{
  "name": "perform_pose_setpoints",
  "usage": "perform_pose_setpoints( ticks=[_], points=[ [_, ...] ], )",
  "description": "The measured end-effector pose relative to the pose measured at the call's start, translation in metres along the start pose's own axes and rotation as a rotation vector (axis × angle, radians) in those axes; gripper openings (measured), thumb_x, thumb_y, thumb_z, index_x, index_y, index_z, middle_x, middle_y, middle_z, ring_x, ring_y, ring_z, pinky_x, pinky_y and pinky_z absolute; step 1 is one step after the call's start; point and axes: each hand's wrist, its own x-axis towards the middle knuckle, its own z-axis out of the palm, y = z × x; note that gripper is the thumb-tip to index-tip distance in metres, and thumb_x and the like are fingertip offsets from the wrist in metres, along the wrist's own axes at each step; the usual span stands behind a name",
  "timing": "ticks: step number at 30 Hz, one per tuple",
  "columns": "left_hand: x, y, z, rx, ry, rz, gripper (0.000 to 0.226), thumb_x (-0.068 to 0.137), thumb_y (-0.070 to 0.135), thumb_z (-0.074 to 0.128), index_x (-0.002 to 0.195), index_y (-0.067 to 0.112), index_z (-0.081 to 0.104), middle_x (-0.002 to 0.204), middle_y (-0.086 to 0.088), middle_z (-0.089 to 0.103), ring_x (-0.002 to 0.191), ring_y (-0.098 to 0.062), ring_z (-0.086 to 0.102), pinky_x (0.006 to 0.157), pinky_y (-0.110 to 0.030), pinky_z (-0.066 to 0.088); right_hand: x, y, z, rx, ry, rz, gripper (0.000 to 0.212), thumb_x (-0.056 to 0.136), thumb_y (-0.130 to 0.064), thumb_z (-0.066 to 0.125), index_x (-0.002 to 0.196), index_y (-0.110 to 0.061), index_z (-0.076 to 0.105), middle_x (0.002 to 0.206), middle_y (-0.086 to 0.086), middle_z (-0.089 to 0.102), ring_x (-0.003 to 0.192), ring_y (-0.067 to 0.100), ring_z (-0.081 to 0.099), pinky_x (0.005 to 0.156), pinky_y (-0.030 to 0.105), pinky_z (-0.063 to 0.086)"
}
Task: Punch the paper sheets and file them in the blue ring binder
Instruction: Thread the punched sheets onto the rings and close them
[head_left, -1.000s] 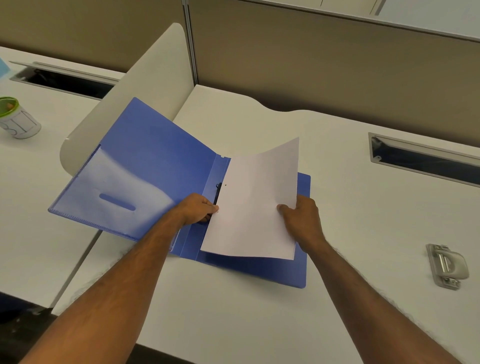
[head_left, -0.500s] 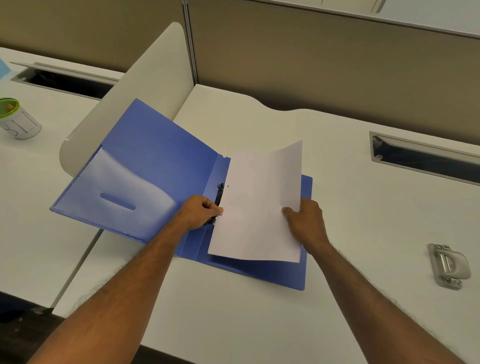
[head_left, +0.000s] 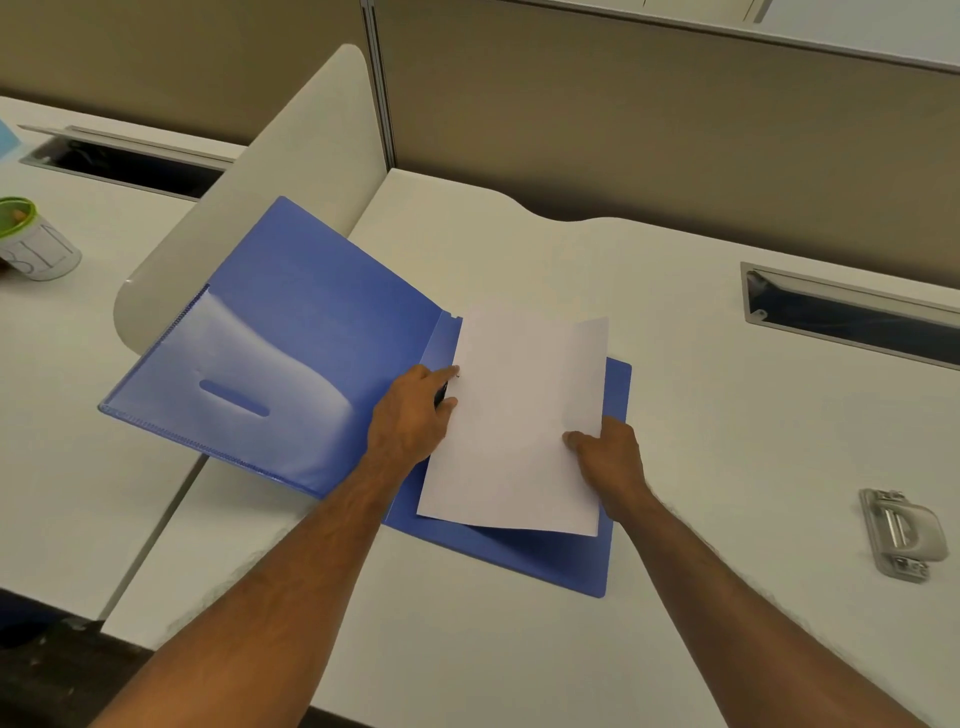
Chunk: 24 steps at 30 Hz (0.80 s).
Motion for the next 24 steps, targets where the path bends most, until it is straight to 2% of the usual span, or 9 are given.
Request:
perform_pose_setpoints(
  ticks=[5, 9, 12, 15, 17, 21, 24],
  points=[
    [0.006, -0.001, 0.008, 0.161, -0.007, 0.071, 0.041, 0.098, 0.029, 0.047, 0.138, 0.020, 0.048, 0.109, -0.007, 0.060, 0.099, -0.023, 0.056, 0.078, -0.034, 0.052, 0.000, 0.000, -0.002, 0.021, -0.013, -0.037, 0.029, 0.090, -0.015, 0.056, 0.119, -0.016, 0.059, 0.118, 0.006, 0.066, 0.101, 0.028, 0.063, 0.088, 0.041, 0.053],
    [0.007, -0.002, 0.012, 0.071, 0.016, 0.051, 0.039, 0.097, 0.026, 0.049, 0.135, 0.016, 0.053, 0.103, -0.009, 0.062, 0.094, -0.024, 0.058, 0.074, -0.030, 0.050, -0.002, -0.002, -0.004, 0.050, -0.010, -0.062, 0.032, 0.091, -0.017, 0.058, 0.123, -0.015, 0.057, 0.118, 0.004, 0.065, 0.104, 0.028, 0.063, 0.092, 0.044, 0.053],
    [0.009, -0.001, 0.015, 0.016, 0.031, 0.008, 0.038, 0.096, 0.026, 0.051, 0.132, 0.015, 0.056, 0.103, -0.009, 0.063, 0.092, -0.024, 0.059, 0.079, -0.034, 0.053, -0.004, -0.002, -0.007, 0.074, -0.006, -0.081, 0.029, 0.091, -0.018, 0.058, 0.120, -0.017, 0.058, 0.114, 0.000, 0.065, 0.104, 0.027, 0.064, 0.093, 0.045, 0.053],
    [0.012, 0.002, 0.017, 0.049, 0.048, -0.002, 0.036, 0.096, 0.026, 0.052, 0.130, 0.015, 0.058, 0.109, -0.009, 0.062, 0.098, -0.025, 0.057, 0.087, -0.038, 0.051, -0.008, -0.001, -0.007, 0.096, 0.010, -0.112, 0.031, 0.090, -0.018, 0.059, 0.121, -0.019, 0.056, 0.113, -0.004, 0.063, 0.102, 0.023, 0.063, 0.090, 0.041, 0.053],
    [0.013, 0.003, 0.018, 0.067, 0.048, 0.002, 0.035, 0.096, 0.026, 0.051, 0.129, 0.016, 0.059, 0.108, -0.010, 0.061, 0.098, -0.025, 0.057, 0.086, -0.038, 0.050, -0.010, 0.000, -0.006, 0.090, 0.032, -0.134, 0.038, 0.088, -0.018, 0.060, 0.125, -0.018, 0.052, 0.115, -0.004, 0.060, 0.101, 0.021, 0.061, 0.085, 0.035, 0.051],
    [0.014, 0.004, 0.018, 0.240, 0.007, 0.053, 0.038, 0.099, 0.029, 0.042, 0.134, 0.019, 0.054, 0.107, -0.008, 0.059, 0.098, -0.024, 0.055, 0.083, -0.037, 0.047, -0.014, 0.002, -0.003, 0.104, 0.054, -0.162, 0.034, 0.087, -0.016, 0.062, 0.115, -0.025, 0.045, 0.111, -0.007, 0.056, 0.098, 0.017, 0.058, 0.079, 0.029, 0.045],
    [0.014, 0.006, 0.020, 0.395, -0.049, 0.074, 0.043, 0.101, 0.034, 0.032, 0.141, 0.022, 0.043, 0.115, -0.008, 0.055, 0.104, -0.024, 0.052, 0.087, -0.037, 0.042, -0.019, -0.002, -0.004, 0.077, 0.061, -0.210, 0.036, 0.089, -0.015, 0.061, 0.121, -0.021, 0.045, 0.110, -0.008, 0.053, 0.097, 0.015, 0.055, 0.081, 0.028, 0.043]
  ],
)
